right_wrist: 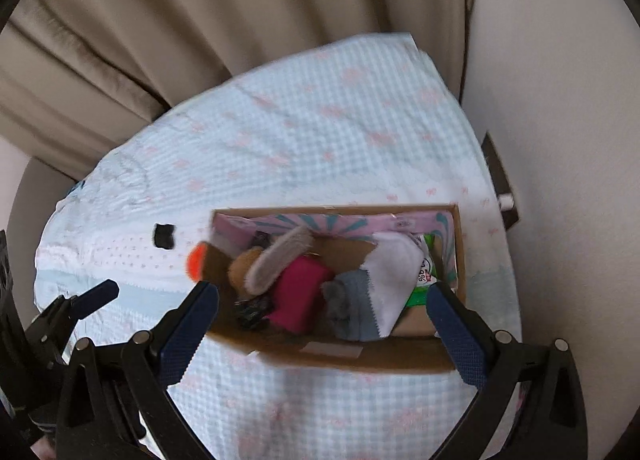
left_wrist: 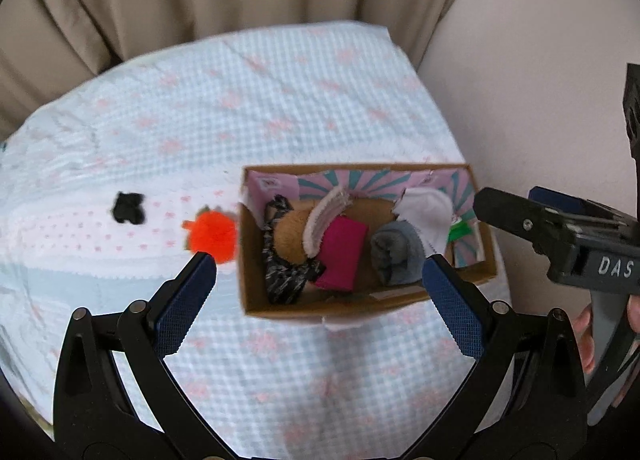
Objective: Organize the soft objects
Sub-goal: 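Move the left tool to the black fuzzy item while the right tool approaches the orange pompom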
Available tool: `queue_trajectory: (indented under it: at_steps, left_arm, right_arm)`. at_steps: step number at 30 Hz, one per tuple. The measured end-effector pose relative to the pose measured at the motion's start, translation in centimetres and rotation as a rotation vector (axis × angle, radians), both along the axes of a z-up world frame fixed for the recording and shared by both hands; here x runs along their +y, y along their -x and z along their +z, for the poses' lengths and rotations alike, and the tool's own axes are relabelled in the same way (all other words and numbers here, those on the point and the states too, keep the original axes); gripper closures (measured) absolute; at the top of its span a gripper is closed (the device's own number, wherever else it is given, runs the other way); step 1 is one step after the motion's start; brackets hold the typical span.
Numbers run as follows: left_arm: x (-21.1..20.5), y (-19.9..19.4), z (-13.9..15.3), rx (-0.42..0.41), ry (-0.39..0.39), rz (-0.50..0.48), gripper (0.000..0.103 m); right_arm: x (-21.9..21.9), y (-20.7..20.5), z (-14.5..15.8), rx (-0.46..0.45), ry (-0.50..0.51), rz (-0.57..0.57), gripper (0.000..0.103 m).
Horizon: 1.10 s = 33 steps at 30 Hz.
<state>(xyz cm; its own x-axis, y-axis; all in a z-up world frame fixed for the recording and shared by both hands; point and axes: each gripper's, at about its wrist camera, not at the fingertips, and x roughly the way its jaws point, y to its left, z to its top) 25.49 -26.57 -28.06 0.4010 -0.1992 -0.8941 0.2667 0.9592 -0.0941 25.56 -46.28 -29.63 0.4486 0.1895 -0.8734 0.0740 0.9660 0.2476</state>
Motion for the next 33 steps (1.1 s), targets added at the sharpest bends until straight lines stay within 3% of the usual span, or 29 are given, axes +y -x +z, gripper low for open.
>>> queue_trajectory:
  at_steps: [6,16,23,33]
  left_arm:
    - [4.7,4.0,6.6,-0.122,0.021,0.048,0.000]
    - [15.1,11.1,14.7,-0.325,0.045,0.129,0.000]
    - [22.9,13.9,17.2,-0.419,0.058,0.157,0.000]
    - [32.5,11.6,16.4,-0.410,0.091,0.095,0.000]
  right_arm:
    - [4.5,4.5,7.5,-0.156,0.070,0.052,0.000]
    - [12.5,12.2,15.3,-0.396,0.190,0.040,0.000]
    - [17.5,16.1,16.7,-0.470,0.185,-0.014,0.000]
    - [25.5,16.5,15.5,-0.498,0.188,-0.104,0.000]
